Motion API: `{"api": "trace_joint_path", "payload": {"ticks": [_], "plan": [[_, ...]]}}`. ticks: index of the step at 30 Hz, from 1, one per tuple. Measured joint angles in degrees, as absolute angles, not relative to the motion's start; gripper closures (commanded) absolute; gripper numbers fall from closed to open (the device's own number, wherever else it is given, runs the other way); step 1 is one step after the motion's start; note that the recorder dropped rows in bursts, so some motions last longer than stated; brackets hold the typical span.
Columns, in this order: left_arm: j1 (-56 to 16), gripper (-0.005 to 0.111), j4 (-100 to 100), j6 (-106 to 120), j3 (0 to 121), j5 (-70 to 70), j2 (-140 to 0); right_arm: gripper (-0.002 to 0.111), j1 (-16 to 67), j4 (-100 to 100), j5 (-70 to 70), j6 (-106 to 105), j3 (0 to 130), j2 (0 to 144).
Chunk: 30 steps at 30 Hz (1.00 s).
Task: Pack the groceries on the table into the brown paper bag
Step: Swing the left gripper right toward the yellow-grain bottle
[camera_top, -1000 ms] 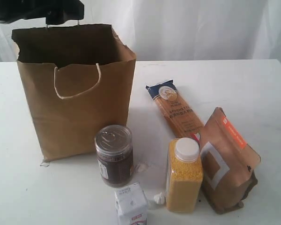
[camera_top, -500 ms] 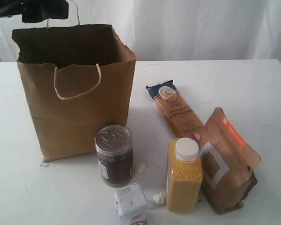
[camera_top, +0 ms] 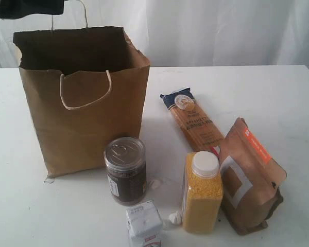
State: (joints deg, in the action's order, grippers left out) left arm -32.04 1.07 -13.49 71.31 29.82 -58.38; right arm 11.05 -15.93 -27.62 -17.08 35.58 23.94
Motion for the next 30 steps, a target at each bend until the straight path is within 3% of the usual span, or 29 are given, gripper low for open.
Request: {"api": "trace_joint_path", "payload": {"ticks": [7, 13, 30], "plan": [[-32.0, 0.002, -15.7, 4.2, 71.3, 34.4, -54.6, 0.108, 11.0, -1.9, -24.2, 10.2, 22.0, 9.1], [-32.0, 0.002, -33.2, 20.3, 71.3, 47.9, -53.4, 0.108, 11.0, 16.0, -26.8, 27.5, 15.7, 5.0], [-32.0, 0.002, -47.6, 35.4, 71.3, 57.3, -53.1, 0.108, 11.0, 19.6, -26.2, 31.8, 14.8, 5.0]]}}
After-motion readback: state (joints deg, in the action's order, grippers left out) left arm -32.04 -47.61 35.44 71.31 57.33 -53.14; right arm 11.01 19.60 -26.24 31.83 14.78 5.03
